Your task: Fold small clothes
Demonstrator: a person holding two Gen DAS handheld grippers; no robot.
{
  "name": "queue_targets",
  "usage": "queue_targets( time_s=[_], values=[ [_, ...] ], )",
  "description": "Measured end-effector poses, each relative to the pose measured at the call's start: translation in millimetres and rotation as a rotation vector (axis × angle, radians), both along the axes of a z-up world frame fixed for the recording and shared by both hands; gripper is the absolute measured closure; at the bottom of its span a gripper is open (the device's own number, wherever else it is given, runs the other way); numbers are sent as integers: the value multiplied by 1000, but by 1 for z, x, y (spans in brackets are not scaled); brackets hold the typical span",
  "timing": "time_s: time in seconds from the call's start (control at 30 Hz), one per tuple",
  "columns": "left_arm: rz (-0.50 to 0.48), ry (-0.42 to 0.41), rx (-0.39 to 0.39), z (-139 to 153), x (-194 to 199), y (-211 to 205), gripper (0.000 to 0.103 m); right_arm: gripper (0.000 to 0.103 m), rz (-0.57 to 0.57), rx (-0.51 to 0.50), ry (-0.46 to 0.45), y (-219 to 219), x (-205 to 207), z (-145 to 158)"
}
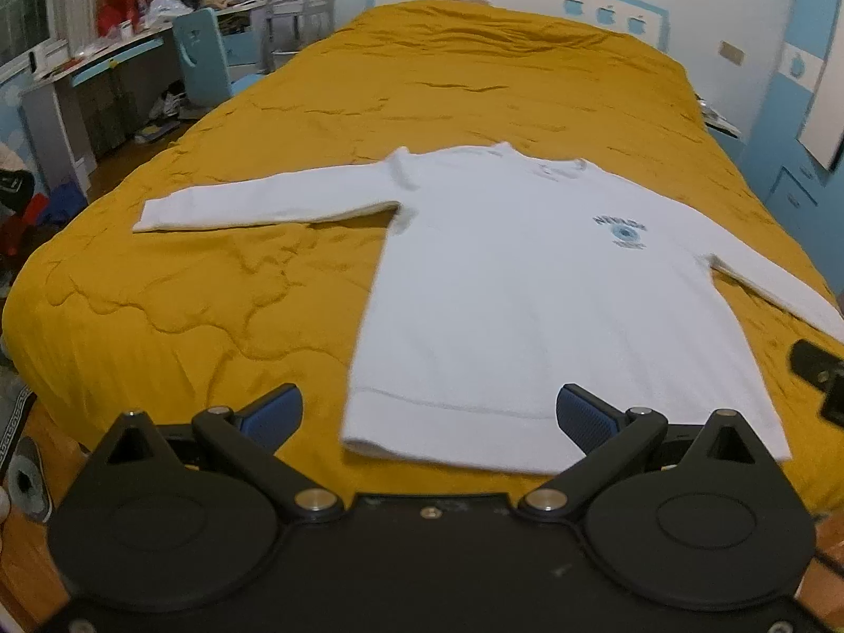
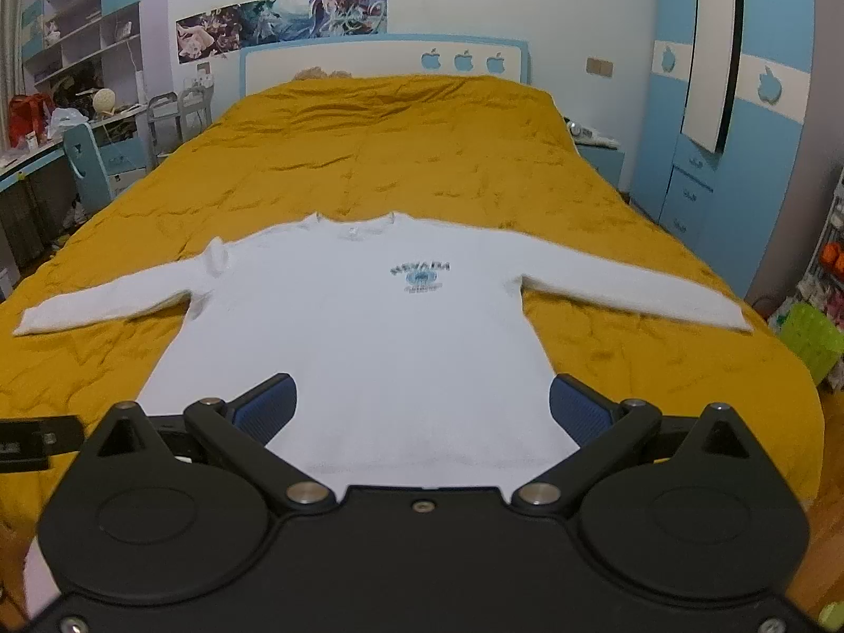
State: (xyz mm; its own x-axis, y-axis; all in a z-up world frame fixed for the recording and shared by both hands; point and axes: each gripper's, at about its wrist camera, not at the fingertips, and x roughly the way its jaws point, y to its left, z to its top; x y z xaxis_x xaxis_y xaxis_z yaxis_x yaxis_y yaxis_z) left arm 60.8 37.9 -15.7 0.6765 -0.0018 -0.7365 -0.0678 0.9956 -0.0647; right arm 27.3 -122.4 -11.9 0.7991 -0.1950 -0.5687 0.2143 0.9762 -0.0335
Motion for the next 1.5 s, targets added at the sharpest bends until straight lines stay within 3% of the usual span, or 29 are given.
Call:
queue_targets(
  time_s=[0.3, 0.5, 0.87, 0.97, 1.03, 1.17, 1.33, 1.4, 1.5],
  values=[
    [108, -34, -85, -19, 84, 86, 0, 0, 4, 25, -1, -10, 92, -16],
    [281, -90, -90, -34, 154, 171, 0, 0, -20, 68, 27, -12, 165, -37],
    [565, -154, -312, -92, 254, 330, 0, 0, 13, 25, 24, 16, 263, -74],
    [625, -120, -344, -109, 274, 356, 0, 0, 19, 12, 47, 20, 283, -86],
    [655, -105, -415, -123, 287, 378, 0, 0, 18, 4, 66, 21, 292, -94],
    [685, -102, -517, -146, 305, 401, 0, 0, 23, -8, 104, 24, 304, -108],
    [695, -134, -547, -158, 316, 409, 0, 0, 36, -21, 135, 29, 315, -122],
    [704, -131, -530, -159, 320, 408, 5, 0, 43, -24, 147, 31, 318, -126],
    [715, -139, -499, -157, 318, 406, 24, 0, 50, -31, 162, 34, 322, -132]
  ],
)
